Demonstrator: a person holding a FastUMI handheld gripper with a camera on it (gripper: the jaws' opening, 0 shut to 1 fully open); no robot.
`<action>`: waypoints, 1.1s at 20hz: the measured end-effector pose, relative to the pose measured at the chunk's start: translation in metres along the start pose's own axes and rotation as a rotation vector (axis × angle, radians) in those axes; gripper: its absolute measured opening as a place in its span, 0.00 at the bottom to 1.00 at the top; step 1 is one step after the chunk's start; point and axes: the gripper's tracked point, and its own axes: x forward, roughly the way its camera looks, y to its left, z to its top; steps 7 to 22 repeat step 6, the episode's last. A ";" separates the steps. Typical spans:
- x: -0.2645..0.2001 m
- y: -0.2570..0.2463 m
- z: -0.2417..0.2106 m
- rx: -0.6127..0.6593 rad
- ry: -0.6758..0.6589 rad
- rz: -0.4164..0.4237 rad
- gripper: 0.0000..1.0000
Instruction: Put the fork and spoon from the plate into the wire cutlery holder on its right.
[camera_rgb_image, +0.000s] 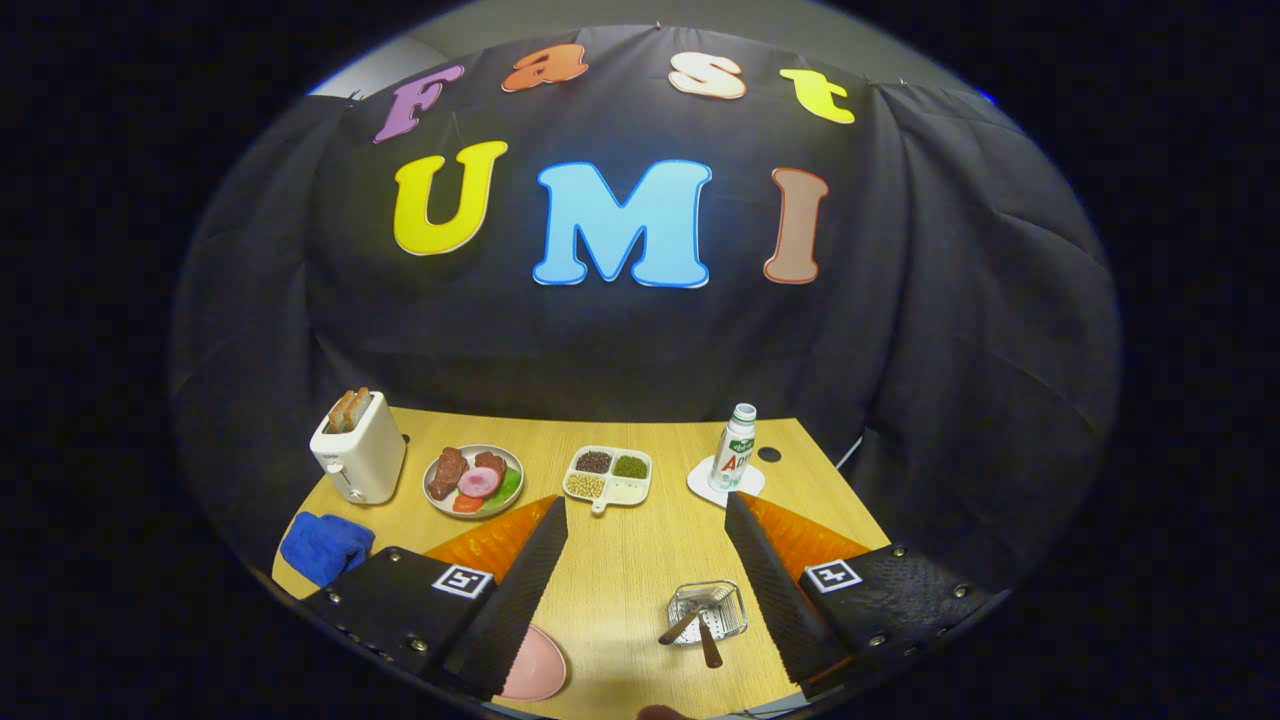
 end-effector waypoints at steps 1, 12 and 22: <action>-0.004 0.002 0.007 -0.005 -0.026 0.000 0.98; -0.016 0.017 0.029 0.003 -0.125 -0.001 0.98; -0.016 0.017 0.029 0.003 -0.125 -0.001 0.98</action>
